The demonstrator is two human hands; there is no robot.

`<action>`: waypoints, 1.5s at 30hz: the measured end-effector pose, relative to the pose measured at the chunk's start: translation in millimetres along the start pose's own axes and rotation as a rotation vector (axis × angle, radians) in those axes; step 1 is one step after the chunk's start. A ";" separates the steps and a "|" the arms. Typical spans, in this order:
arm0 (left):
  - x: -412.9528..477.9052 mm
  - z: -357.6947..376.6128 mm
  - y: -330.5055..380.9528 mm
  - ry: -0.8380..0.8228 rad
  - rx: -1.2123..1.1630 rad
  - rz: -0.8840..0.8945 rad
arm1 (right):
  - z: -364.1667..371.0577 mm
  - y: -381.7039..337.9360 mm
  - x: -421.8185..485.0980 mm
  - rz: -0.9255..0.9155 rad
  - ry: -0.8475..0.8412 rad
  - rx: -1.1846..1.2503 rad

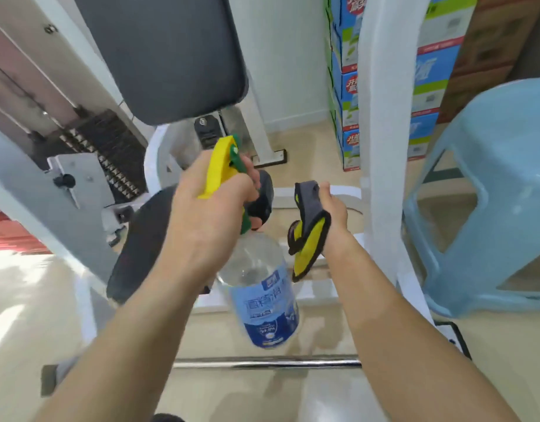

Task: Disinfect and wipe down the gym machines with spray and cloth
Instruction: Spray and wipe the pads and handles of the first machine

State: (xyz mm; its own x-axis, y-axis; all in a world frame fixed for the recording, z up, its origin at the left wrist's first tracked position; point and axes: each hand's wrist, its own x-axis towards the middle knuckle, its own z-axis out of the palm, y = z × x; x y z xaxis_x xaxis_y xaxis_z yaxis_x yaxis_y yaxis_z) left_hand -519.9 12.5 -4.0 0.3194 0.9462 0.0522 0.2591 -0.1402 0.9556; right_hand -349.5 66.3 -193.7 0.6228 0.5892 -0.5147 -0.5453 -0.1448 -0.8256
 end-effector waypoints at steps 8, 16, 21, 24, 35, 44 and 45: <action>-8.1 69.8 -110.5 0.197 0.185 -0.083 | -51.8 -5.8 7.5 -0.172 -0.112 -0.380; 5.9 100.2 -142.4 0.188 0.271 -0.036 | -47.4 -7.6 7.0 -0.263 -0.095 -0.390; 15.7 102.8 -149.4 0.172 0.317 -0.032 | -41.4 -12.1 0.3 -0.285 -0.151 -0.225; 18.3 99.4 -150.0 0.161 0.302 -0.046 | -35.5 -12.7 2.0 -0.297 -0.168 -0.215; -4.9 77.9 -148.8 0.177 0.170 0.046 | 22.6 -14.7 -4.9 -0.277 -0.242 -0.100; -31.8 29.1 -124.8 0.164 0.102 0.031 | 57.0 31.2 -34.7 -0.387 -0.260 -0.160; -32.3 25.9 -122.0 0.160 0.091 0.032 | 56.8 35.3 -33.9 -0.409 -0.257 -0.164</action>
State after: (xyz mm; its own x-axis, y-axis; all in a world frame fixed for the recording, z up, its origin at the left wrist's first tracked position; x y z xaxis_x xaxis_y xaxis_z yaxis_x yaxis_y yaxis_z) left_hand -538.3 -8.5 -129.8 0.1811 0.9743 0.1342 0.3348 -0.1894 0.9231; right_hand -421.7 86.4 -192.2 0.5978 0.7971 -0.0853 -0.1777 0.0280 -0.9837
